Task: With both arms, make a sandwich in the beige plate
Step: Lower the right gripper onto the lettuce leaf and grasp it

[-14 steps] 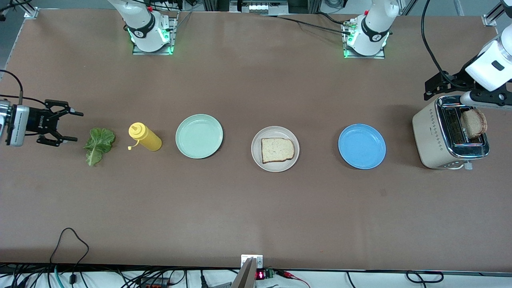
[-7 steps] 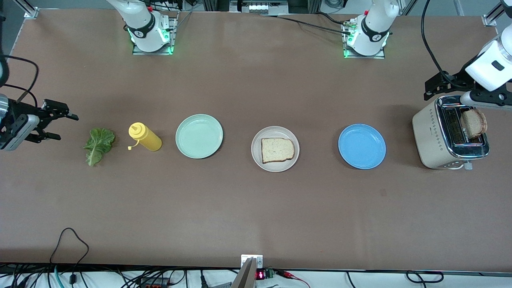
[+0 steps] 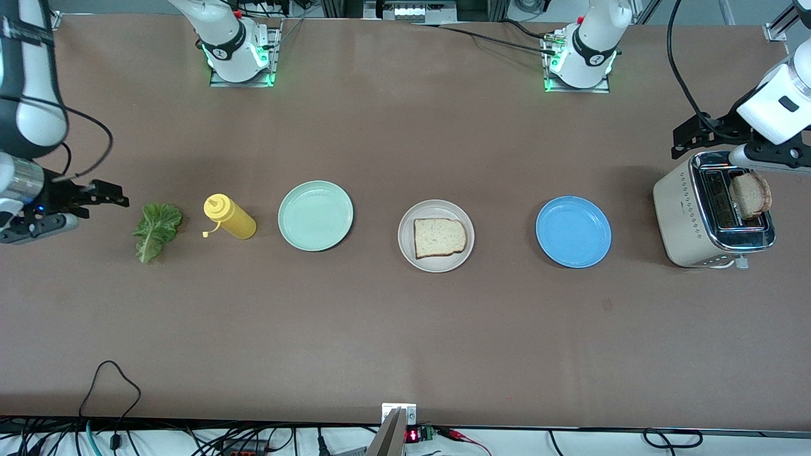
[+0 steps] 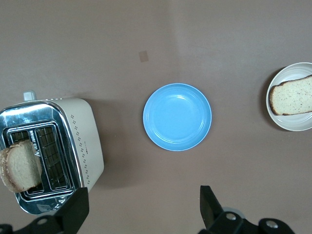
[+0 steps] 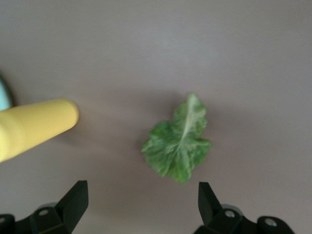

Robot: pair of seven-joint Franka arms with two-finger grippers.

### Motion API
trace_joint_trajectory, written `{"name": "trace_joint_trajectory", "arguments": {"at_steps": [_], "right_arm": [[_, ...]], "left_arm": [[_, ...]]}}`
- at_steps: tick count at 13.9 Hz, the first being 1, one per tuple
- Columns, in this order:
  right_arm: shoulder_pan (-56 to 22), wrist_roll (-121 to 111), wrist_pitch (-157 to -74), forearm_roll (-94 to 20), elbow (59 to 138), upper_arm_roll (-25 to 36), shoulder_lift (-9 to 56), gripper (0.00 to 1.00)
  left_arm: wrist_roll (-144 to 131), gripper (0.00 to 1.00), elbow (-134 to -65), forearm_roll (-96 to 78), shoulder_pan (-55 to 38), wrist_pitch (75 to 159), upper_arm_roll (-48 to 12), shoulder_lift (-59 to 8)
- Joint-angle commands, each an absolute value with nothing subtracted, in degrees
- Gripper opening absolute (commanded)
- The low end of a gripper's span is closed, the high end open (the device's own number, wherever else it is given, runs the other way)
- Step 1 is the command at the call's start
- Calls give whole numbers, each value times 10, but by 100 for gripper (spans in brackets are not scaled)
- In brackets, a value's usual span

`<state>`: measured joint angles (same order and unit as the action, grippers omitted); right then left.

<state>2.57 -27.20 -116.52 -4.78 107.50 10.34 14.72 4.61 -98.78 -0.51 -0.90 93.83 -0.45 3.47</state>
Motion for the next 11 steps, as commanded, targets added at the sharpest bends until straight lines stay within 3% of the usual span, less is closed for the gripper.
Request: {"name": "trace_joint_trajectory", "arguments": {"at_steps": [1,4,11], "right_arm": [[22,-228,-1298,-33,1146,105,165,100],[14,-184,-1391,-32,1197,105,189,100],[18,-185,-1499,-33,1201,107,270,100]], "left_arm": [[55,100,-983,8,-8,930,-7,39],[55,100,-983,8,-8,930,-7,39],[55,100,-983,8,-8,930,-6,39]]}}
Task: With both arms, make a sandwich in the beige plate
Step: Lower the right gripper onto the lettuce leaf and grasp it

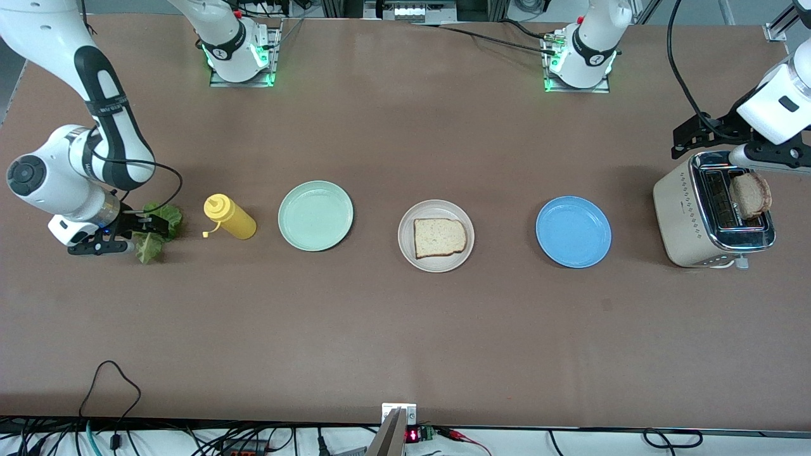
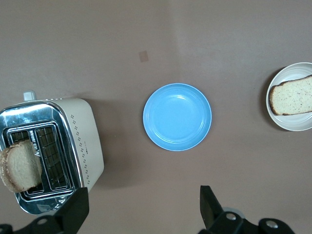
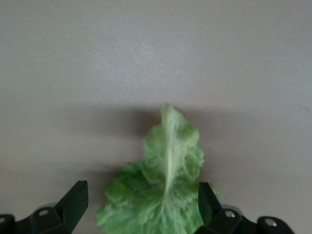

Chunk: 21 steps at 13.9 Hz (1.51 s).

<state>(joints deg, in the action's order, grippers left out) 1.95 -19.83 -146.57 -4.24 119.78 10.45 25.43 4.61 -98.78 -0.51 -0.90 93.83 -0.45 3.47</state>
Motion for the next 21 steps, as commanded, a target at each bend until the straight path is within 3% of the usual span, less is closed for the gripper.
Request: {"name": "trace_joint_trajectory", "arguments": {"at_steps": [1,3,11,16,21], "right_arm": [[18,-186,-1505,-33,1200,107,274,100],[18,-190,-1505,-22,1199,108,275,99],[24,-192,-1506,30,1188,109,283,29],[29,-219,-1507,31,1188,109,285,0],[29,-269,-1499,33,1187,109,261,0]], "left_arm": [[55,100,-983,7,-8,930,-7,39],[56,100,-983,8,-5,926,-6,39],[55,100,-983,8,-8,927,-7,38],[55,100,-983,8,-10,928,-8,38],[55,100,-983,8,-10,928,-8,38]]}}
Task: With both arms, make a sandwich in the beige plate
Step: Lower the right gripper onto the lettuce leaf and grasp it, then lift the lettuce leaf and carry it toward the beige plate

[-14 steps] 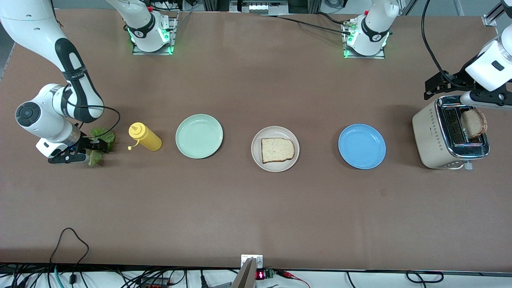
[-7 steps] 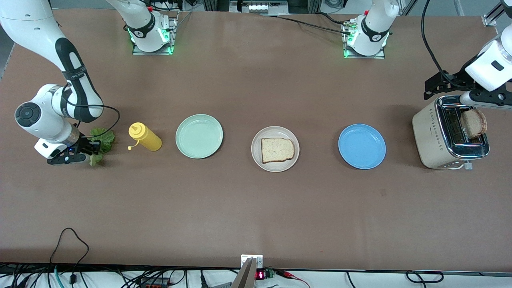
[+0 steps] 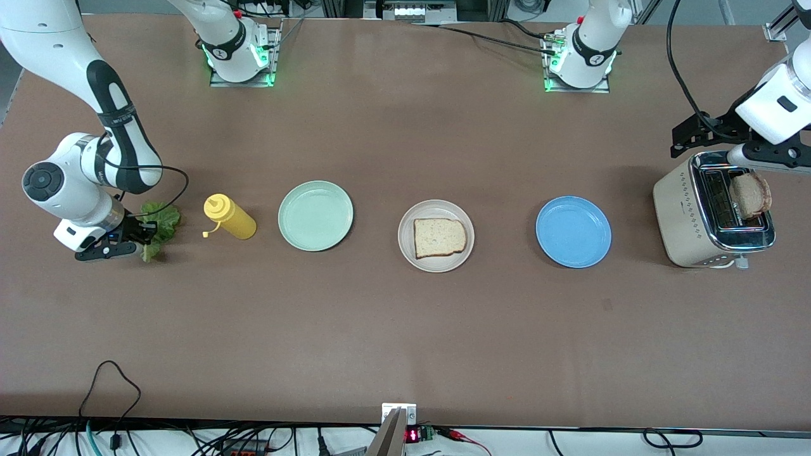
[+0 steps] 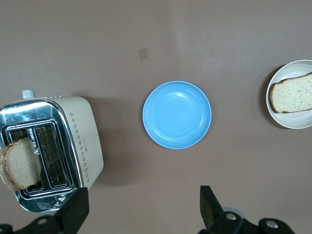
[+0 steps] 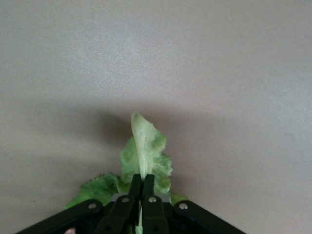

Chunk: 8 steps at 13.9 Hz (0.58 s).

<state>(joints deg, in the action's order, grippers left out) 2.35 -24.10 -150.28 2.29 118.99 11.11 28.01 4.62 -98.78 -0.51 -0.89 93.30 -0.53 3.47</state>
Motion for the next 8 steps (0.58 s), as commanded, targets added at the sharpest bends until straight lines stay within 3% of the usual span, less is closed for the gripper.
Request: {"name": "trace_joint_trajectory", "arguments": {"at_steps": [1,5,8], "right_arm": [[29,-294,-1480,33,1187,109,245,0],[23,-394,-1357,33,1151,103,179,0],[19,-486,-1202,24,1066,76,158,0]], "left_arm": [[55,100,-983,8,-10,928,-7,38],[55,100,-983,8,-11,928,-8,38],[54,100,-983,8,-11,928,-9,37]]}}
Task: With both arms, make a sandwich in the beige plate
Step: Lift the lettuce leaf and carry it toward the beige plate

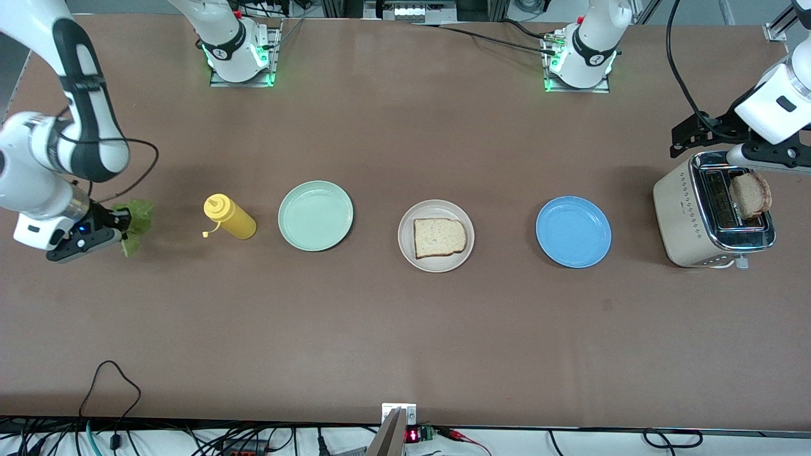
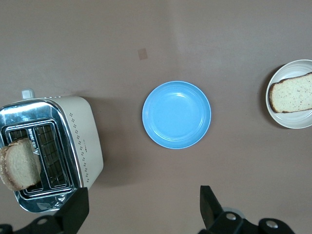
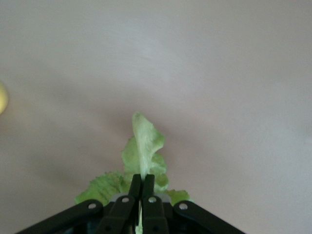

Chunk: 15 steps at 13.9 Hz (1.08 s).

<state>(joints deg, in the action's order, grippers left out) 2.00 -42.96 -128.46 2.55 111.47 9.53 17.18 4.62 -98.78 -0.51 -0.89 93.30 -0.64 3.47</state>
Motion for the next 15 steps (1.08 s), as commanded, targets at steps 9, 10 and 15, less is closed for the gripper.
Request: {"name": "trace_joint_trajectory", "arguments": {"at_steps": [9,10,15], "right_arm": [[19,-532,-943,14,854,-78,146,0],[19,-540,-944,-2,854,-97,135,0],[8,-551,-959,-52,854,-199,137,0]], "left_arm": [[55,100,-983,7,-11,927,-8,38],[55,100,-983,7,-11,927,-8,38],[54,100,-983,7,-11,926,-8,38]]}}
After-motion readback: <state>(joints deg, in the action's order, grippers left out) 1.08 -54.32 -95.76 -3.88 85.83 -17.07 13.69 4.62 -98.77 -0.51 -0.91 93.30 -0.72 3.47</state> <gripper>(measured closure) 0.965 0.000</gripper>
